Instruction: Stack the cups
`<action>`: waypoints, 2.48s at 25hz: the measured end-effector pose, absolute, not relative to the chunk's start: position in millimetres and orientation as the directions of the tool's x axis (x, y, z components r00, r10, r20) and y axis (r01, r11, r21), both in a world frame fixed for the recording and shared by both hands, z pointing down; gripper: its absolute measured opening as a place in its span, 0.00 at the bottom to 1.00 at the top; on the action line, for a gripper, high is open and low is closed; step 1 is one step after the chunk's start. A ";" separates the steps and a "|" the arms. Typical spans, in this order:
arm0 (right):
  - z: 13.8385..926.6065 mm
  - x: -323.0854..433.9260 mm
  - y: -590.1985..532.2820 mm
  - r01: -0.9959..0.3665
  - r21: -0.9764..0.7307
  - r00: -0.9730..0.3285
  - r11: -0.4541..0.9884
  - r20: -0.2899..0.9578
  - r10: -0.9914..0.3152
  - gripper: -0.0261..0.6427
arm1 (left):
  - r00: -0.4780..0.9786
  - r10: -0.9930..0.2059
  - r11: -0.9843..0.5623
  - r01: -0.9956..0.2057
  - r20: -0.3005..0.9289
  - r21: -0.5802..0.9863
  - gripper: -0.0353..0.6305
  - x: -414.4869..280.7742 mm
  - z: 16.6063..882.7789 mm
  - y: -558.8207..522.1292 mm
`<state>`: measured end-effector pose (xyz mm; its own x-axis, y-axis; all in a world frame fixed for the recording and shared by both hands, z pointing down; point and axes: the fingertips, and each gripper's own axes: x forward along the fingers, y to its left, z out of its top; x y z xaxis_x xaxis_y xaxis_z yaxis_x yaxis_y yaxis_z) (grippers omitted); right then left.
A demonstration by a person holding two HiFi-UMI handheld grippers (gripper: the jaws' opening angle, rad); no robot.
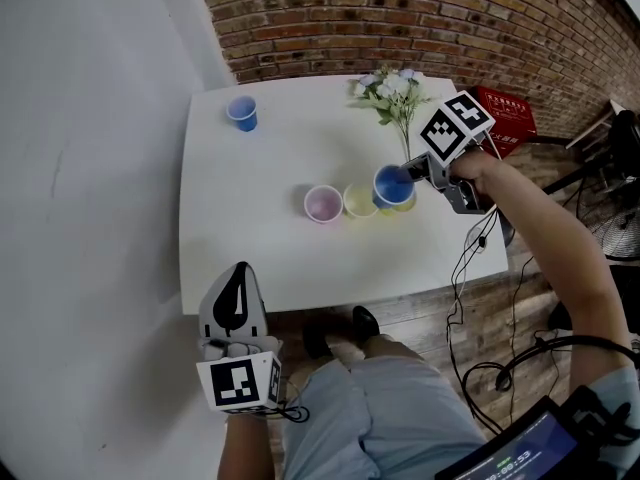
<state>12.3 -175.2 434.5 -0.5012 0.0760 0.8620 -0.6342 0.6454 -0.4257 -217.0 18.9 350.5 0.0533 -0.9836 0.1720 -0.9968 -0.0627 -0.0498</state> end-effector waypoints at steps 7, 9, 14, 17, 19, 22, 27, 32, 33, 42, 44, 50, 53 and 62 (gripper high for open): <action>422.7 16.7 -186.0 -0.638 -0.429 -0.538 0.639 0.842 0.028 0.25 | 0.056 -0.983 -0.066 -0.996 0.172 -0.052 0.07 -216.2 351.4 17.7; 415.6 19.7 -190.2 -0.642 -0.435 -0.557 0.632 0.831 0.006 0.25 | 0.061 -0.983 -0.071 -0.996 0.173 -0.053 0.07 -214.9 352.1 15.9; 401.5 32.6 -194.7 -0.634 -0.444 -0.588 0.633 0.809 -0.022 0.25 | 0.083 -0.982 -0.094 -0.994 0.168 -0.060 0.07 -200.5 348.5 7.1; 381.2 50.9 -205.1 -0.633 -0.450 -0.627 0.630 0.775 -0.076 0.25 | 0.094 -0.981 -0.108 -0.991 0.169 -0.074 0.07 -190.8 342.6 2.5; 367.0 70.3 -217.6 -0.649 -0.426 -0.634 0.630 0.761 -0.139 0.24 | 0.098 -0.979 -0.114 -0.990 0.177 -0.081 0.07 -186.2 339.9 -0.3; 359.2 115.9 -237.7 -0.706 -0.317 -0.573 0.633 0.781 -0.248 0.22 | 0.109 -0.975 -0.127 -0.988 0.193 -0.083 0.07 -173.5 342.9 -6.3; 404.2 187.0 -242.1 -0.751 -0.125 -0.389 0.648 0.877 -0.281 0.22 | 0.128 -0.967 -0.151 -0.984 0.220 -0.093 0.07 -148.4 351.0 -19.0; 462.2 206.8 -245.4 -0.773 -0.213 -0.411 0.598 0.886 -0.215 0.23 | 0.140 -0.953 -0.173 -0.980 0.267 -0.101 0.07 -126.1 372.1 -26.4; 470.0 206.7 -248.1 -0.774 -0.229 -0.419 0.590 0.884 -0.206 0.24 | 0.138 -0.951 -0.172 -0.980 0.278 -0.102 0.07 -124.3 376.8 -27.1; 514.6 208.8 -256.8 -0.745 -0.259 -0.403 0.614 0.909 -0.106 0.17 | 0.082 -0.942 -0.123 -0.987 0.325 -0.106 0.07 -111.3 390.7 -24.9; 516.6 208.5 -257.3 -0.735 -0.263 -0.400 0.625 0.912 -0.088 0.09 | 0.064 -0.943 -0.103 -0.989 0.326 -0.105 0.07 -110.5 391.6 -22.7; 480.7 190.9 -268.2 -0.698 -0.262 -0.398 0.666 0.915 -0.058 0.08 | 0.037 -0.951 -0.069 -0.993 0.308 -0.092 0.07 -113.6 393.6 -11.0; 442.0 169.1 -282.7 -0.674 -0.244 -0.405 0.697 0.911 -0.073 0.08 | 0.025 -0.958 -0.047 -0.996 0.284 -0.073 0.07 -118.8 389.5 -2.7; 359.3 25.7 -306.7 -0.411 -0.225 -0.494 0.884 0.870 -0.008 0.08 | -0.184 -0.957 0.169 -0.982 0.224 -0.085 0.07 -150.0 363.6 40.6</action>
